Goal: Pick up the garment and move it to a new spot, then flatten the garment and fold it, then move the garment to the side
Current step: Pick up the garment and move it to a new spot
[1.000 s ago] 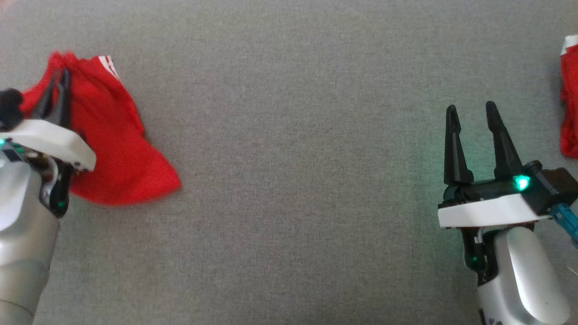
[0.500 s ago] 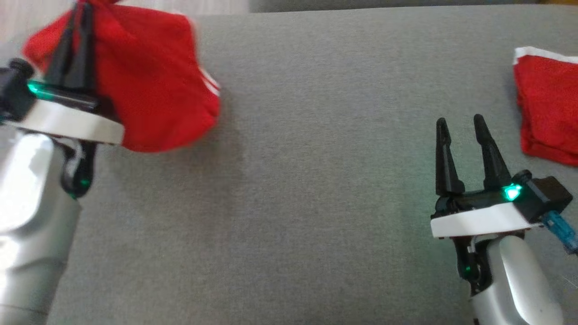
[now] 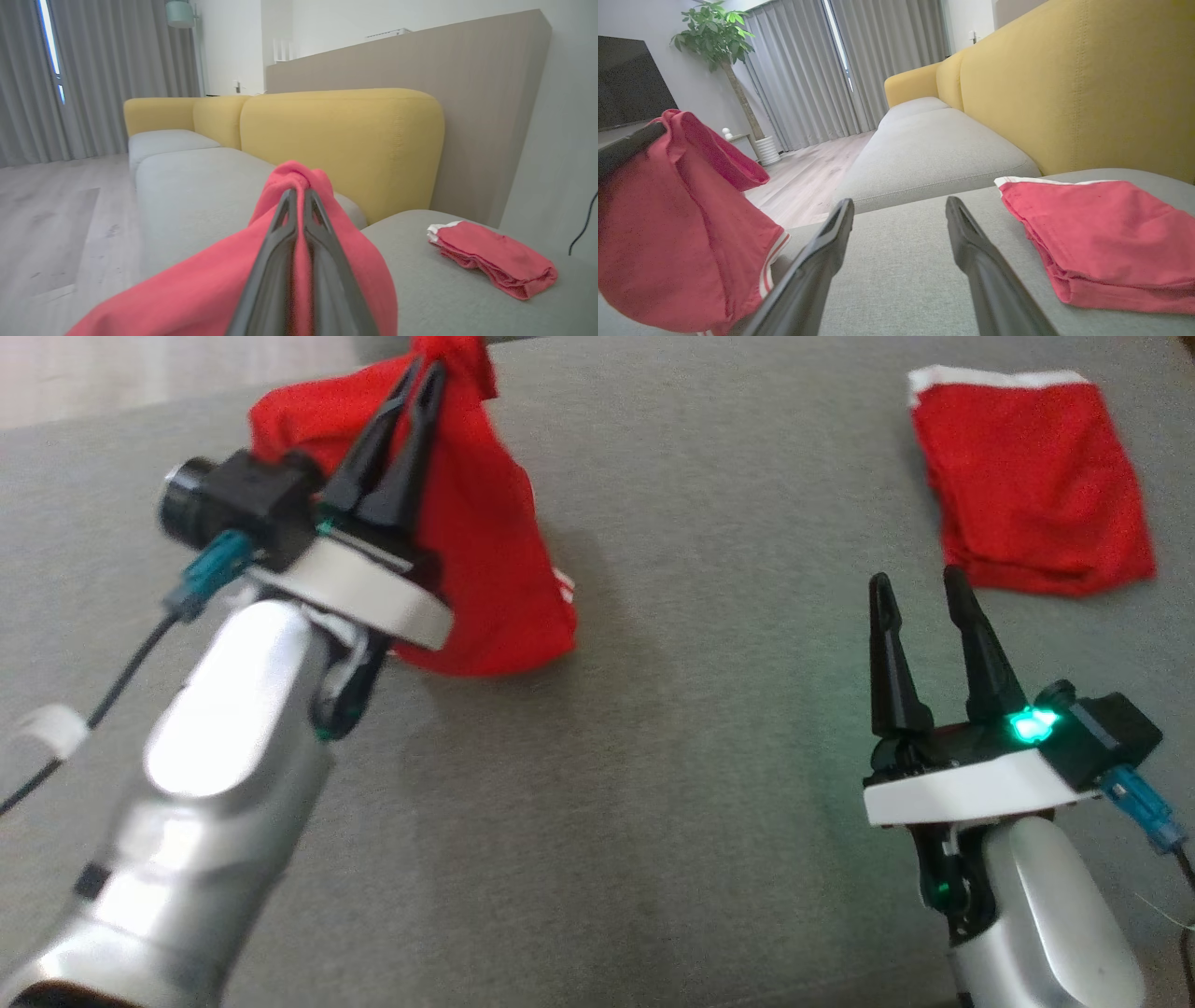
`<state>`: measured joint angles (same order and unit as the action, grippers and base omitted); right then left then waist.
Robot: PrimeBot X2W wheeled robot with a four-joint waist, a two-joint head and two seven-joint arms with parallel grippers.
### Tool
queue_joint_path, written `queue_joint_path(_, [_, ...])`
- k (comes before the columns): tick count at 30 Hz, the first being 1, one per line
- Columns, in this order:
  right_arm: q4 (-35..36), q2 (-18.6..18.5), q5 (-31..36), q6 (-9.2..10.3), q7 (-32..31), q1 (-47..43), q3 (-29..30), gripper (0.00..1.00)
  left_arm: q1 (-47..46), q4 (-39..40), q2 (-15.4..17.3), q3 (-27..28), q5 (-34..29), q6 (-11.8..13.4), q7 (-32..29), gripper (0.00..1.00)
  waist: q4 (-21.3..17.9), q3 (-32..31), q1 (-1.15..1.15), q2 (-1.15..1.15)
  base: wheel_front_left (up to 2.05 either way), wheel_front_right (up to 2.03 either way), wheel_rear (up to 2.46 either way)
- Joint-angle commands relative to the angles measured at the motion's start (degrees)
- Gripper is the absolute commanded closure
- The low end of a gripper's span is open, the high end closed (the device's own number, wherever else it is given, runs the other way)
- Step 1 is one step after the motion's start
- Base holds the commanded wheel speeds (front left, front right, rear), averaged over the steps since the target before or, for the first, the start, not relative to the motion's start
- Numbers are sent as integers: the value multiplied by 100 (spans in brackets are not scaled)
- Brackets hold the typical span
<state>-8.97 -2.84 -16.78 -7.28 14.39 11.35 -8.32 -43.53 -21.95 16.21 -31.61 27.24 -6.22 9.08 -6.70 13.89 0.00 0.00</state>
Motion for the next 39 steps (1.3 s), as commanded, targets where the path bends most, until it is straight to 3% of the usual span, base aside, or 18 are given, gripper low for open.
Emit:
queue_joint_path(1, [218, -4, -61, -21, 61, 246, -174, 0, -403, 78, -15, 147, -5, 44, 41, 62, -297, 137, 0, 0, 0, 0, 0])
queue_joint_path(2, [218, -4, -81, -21, 61, 260, -201, 0, -446, 9, -119, 114, -6, 54, 86, 0, -355, 144, 0, 0, 0, 0, 0])
queue_joint_path(8, [236, -4, -127, -21, 61, 249, -189, 0, -510, -318, -408, 157, 54, 129, 374, 0, -400, 114, 0, 0, 0, 0, 0])
queue_joint_path(16, [170, -4, 60, -21, 61, 109, 56, 0, 394, -282, -36, 630, 105, 242, 581, 0, 215, -133, 0, 0, 0, 0, 0])
queue_joint_path(22, [31, -4, 249, -21, 61, -77, 241, 0, 1631, 496, 38, 1315, -85, 352, 590, 0, 687, -411, 0, 0, 0, 0, 0])
queue_joint_path(31, [-175, -4, 315, -21, 61, -231, 220, 0, 3184, 1390, -592, 2083, -687, 304, 591, 0, 842, -625, 0, 0, 0, 0, 0])
queue_joint_path(39, [-226, -4, 320, -21, 61, -257, 201, 0, 3566, 1533, -1130, 2440, -1157, 99, 591, 0, 777, -654, 0, 0, 0, 0, 0])
